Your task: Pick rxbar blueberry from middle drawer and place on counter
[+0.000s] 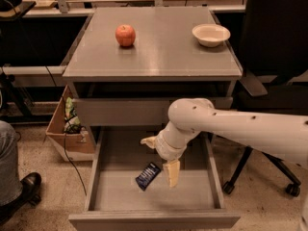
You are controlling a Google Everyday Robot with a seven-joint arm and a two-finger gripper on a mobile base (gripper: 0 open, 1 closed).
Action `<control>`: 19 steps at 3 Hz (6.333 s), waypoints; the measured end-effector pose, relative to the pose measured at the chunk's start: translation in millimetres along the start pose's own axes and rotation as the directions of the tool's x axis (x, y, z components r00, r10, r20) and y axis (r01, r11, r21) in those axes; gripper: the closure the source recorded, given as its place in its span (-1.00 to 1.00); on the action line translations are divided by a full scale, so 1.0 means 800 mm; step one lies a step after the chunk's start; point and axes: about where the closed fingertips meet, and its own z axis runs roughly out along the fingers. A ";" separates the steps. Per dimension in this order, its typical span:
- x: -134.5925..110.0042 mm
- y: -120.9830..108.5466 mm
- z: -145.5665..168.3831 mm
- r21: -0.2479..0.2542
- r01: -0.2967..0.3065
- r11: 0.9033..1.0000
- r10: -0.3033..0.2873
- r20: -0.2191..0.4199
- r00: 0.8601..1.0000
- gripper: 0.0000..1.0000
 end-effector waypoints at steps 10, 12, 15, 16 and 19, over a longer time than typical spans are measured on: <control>0.098 -0.066 0.292 -0.253 0.107 0.962 -0.130 -0.077 0.989 0.24; 0.083 -0.055 0.294 -0.227 0.113 0.967 -0.123 -0.034 0.992 1.00; 0.018 -0.003 0.119 0.038 0.123 0.992 -0.125 0.076 0.989 1.00; 0.019 0.008 0.012 0.132 0.103 0.986 -0.108 0.031 0.994 1.00; 0.015 -0.028 -0.037 0.192 0.060 0.980 -0.070 0.049 0.996 1.00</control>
Offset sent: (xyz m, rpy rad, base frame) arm 0.0644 0.1025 -0.1432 0.0737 -0.0374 0.2852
